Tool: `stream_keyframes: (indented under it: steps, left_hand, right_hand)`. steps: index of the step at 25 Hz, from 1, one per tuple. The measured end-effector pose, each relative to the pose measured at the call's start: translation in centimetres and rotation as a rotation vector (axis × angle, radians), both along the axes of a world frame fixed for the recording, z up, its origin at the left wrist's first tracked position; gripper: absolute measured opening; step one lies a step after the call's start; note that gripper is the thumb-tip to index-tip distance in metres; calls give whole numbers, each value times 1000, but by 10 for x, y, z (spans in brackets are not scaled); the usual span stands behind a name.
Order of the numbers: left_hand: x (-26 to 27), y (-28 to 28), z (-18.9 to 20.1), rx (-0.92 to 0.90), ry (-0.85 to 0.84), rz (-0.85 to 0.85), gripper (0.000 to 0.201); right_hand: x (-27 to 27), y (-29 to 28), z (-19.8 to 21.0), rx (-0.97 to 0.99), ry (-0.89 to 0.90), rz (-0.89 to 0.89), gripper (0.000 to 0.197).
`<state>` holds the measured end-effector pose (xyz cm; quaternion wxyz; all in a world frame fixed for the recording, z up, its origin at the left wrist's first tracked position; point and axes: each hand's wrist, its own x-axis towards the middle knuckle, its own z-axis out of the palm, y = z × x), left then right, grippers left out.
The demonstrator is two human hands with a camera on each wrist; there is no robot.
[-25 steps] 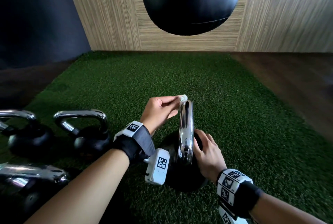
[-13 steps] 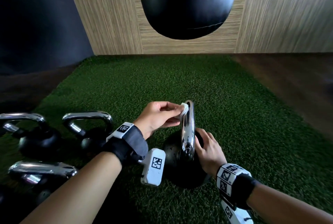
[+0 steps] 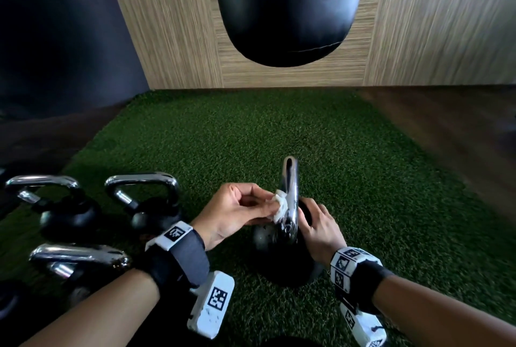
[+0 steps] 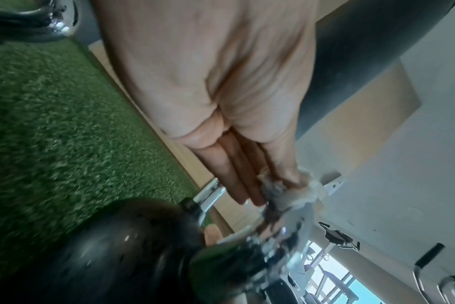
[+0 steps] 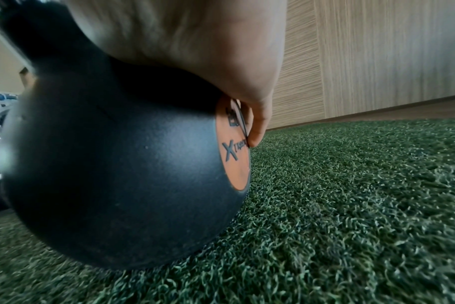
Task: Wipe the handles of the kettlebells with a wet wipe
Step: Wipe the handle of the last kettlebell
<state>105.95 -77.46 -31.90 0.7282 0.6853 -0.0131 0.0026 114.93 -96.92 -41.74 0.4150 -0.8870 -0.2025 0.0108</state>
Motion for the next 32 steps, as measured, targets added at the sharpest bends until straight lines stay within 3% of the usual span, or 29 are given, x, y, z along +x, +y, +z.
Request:
stream_keyframes:
  steps: [3,9,13,15,18,19,21,24,27,29,32]
  left_hand:
    - [-12,1,-18,2,24,-12,19]
    - [-23,8,-40,235,-85,-28,30]
    - [-19,2,-52,365,-72,-4,18]
    - [-15,2,-56,457,-83,34,14]
    - [-11,7,-50,579,-102,14,14]
    - [-8,9,-43,595,-102,16,15]
    - [-2,14,-24,546,-98,106,20]
    - [9,20,10,347,-161,211,40]
    - [15,13,41,30,-198,170,43]
    - [18,2,57,2,-237,123,43]
    - [18,-18,71,56,-302,154,45]
  right_hand:
    - [-1,1,1,-11,-25,19,69]
    - [-3,0,2,22,15,-21,59]
    - [-2,-1,2,8,25,-46,53]
    - [0,-2,4,-83,14,-6,51]
    - [4,-9,18,-386,-25,145,53]
    - [6,-13,29,-379,16,121,51]
    - [6,-22,55,-141,124,-35,41]
    - [0,-34,97,294,-52,-166,22]
    - [-15,-37,145,526,-45,64,18]
    - [-22,-35,166,554,69,234,25]
    - [-19,-29,174,713,241,313,37]
